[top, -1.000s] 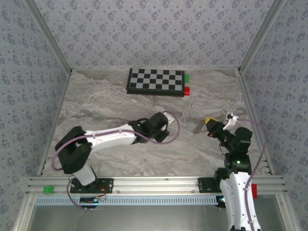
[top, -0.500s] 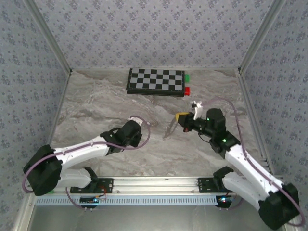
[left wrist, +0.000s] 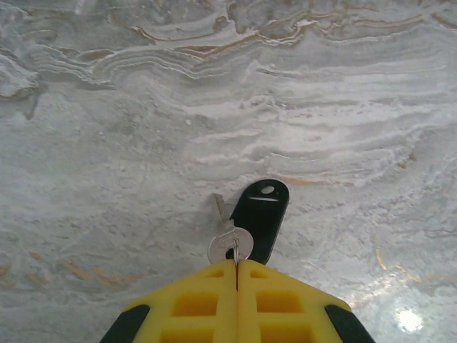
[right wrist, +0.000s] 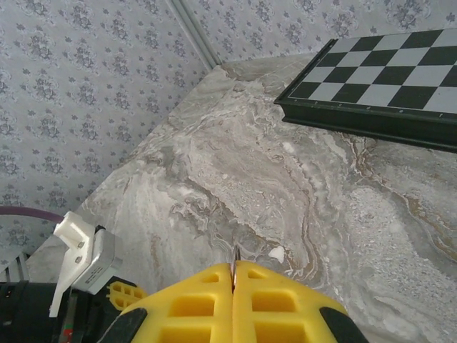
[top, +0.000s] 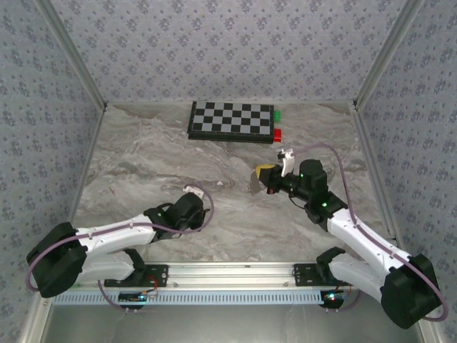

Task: Put the keys on the keyring

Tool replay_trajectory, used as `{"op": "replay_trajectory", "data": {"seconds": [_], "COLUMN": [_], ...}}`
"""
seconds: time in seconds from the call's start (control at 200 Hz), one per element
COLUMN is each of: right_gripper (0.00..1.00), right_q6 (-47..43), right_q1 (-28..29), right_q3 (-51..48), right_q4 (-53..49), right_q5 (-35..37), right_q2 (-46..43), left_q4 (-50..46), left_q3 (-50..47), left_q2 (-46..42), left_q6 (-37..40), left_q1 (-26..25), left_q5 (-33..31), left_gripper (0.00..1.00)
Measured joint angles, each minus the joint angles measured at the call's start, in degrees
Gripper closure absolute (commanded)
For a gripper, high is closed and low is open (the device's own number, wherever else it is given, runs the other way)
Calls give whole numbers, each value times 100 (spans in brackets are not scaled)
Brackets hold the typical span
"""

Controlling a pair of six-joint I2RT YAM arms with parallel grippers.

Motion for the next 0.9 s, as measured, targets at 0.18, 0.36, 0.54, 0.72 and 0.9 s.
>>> {"op": "replay_trajectory", "data": {"seconds": [0.18, 0.36, 0.54, 0.72, 0.9], "right_gripper": [100, 100, 100, 100, 100], "right_q6": [-11, -13, -26, -28, -26], "right_q1": [0, 0, 0, 0, 0], "right_q3": [-42, -48, -76, -98, -109], "right_q4": [11, 20, 33, 35, 37], "right_q5": [22, 37, 74, 81, 79], "right_q2": [-63, -68, -109, -136, -140], "left_q4": [216, 476, 529, -129, -804], "left_q3": [-20, -109, -109, 46, 535], "left_q2": [295, 671, 710, 365, -278], "left_q6": [-192, -374, -540, -691, -824], "left_q1": [-177, -210, -210, -57, 310], "left_q5": [61, 186, 260, 356, 560], "left_gripper": [100, 98, 70, 55, 52]}}
